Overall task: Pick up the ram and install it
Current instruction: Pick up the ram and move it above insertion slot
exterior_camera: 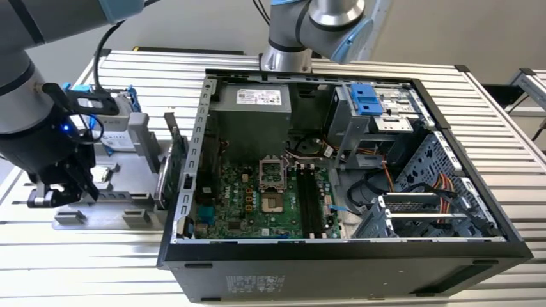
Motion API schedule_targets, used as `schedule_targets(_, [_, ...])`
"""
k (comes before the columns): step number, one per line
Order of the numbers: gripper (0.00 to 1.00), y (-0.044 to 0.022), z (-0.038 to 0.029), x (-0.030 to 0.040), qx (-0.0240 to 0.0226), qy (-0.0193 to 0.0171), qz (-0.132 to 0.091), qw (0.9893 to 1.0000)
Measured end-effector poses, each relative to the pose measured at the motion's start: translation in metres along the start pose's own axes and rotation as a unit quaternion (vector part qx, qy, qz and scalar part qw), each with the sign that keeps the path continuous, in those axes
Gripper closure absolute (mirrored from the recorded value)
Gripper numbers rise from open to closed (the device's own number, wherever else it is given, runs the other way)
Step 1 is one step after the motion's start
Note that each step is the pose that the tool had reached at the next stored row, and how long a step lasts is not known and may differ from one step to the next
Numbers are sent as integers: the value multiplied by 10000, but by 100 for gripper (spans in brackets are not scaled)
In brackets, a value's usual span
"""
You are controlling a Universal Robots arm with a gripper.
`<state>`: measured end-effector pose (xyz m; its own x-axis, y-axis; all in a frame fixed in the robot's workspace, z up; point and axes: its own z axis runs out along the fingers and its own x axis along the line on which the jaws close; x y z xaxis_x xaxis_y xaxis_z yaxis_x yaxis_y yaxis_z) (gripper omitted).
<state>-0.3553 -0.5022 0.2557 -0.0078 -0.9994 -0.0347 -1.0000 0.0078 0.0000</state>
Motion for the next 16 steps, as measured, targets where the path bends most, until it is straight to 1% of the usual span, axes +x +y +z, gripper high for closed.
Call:
schedule_targets(4, [100, 0, -47, -2, 1, 0, 12, 10000])
schedule_targets(16, [100, 1, -138, -5, 2, 0, 47, 10000])
